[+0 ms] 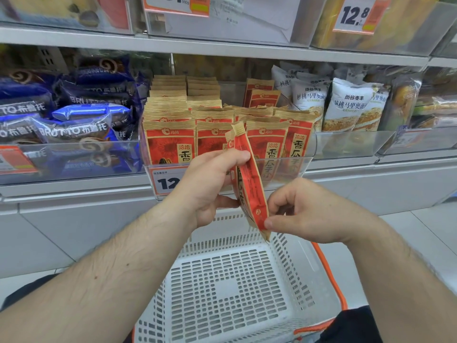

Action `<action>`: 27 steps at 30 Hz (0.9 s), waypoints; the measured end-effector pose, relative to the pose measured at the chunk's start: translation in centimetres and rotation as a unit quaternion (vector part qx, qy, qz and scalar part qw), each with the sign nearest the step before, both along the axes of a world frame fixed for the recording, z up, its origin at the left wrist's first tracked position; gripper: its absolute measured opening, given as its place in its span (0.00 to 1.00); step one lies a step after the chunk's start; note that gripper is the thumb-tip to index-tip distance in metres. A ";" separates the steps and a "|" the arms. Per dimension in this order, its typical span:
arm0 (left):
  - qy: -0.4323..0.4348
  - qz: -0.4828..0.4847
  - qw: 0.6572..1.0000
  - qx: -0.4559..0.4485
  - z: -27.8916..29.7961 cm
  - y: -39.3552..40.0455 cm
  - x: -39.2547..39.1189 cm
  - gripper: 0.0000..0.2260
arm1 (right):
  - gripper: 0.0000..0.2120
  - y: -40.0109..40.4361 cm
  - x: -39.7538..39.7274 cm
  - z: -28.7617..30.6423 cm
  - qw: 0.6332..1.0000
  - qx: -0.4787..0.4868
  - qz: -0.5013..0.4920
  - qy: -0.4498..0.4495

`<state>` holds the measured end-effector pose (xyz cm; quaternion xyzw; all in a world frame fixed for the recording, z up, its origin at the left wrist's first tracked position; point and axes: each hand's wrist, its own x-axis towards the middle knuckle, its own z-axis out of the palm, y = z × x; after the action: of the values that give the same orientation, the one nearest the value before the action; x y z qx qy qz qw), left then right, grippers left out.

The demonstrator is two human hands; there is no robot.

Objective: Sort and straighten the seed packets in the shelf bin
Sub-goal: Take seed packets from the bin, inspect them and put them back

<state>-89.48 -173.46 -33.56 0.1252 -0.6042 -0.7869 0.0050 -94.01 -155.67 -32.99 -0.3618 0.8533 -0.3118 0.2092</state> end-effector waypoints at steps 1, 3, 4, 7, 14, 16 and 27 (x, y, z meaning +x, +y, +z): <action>-0.001 -0.004 1.000 -0.002 0.0 0.0 0.0 0.16 | 0.07 0.0 -0.1 -0.1 1.000 0.003 0.004 0.004; -0.002 -0.009 1.000 0.005 -0.1 0.0 0.0 0.16 | 0.06 0.1 -0.2 -0.1 1.000 0.007 0.012 -0.001; -0.003 -0.010 1.000 0.003 -0.2 0.0 0.0 0.17 | 0.06 0.1 -0.2 -0.1 1.000 0.009 0.015 -0.007; -0.008 -0.008 1.000 0.005 -0.3 0.1 0.0 0.14 | 0.05 0.3 -0.4 -0.2 0.999 0.006 0.020 -0.024; 0.002 -0.014 1.000 0.012 -0.5 -0.1 -0.3 0.19 | 0.11 0.4 -0.7 -0.9 0.995 -0.070 0.008 -0.075; 0.021 -0.038 0.998 0.042 -0.6 -0.2 -0.2 0.14 | 0.14 0.5 -1.1 -1.2 0.985 -0.123 -0.031 -0.115; 0.039 -0.062 0.988 0.139 -0.9 -0.4 0.1 0.20 | 0.29 -0.6 -0.5 -1.5 0.955 -0.190 -0.166 -0.157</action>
<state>-89.41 -173.82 -34.47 0.0566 -0.4948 -0.8663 -0.0376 -94.54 -156.28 -34.47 -0.1943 0.7829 -0.5513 0.2129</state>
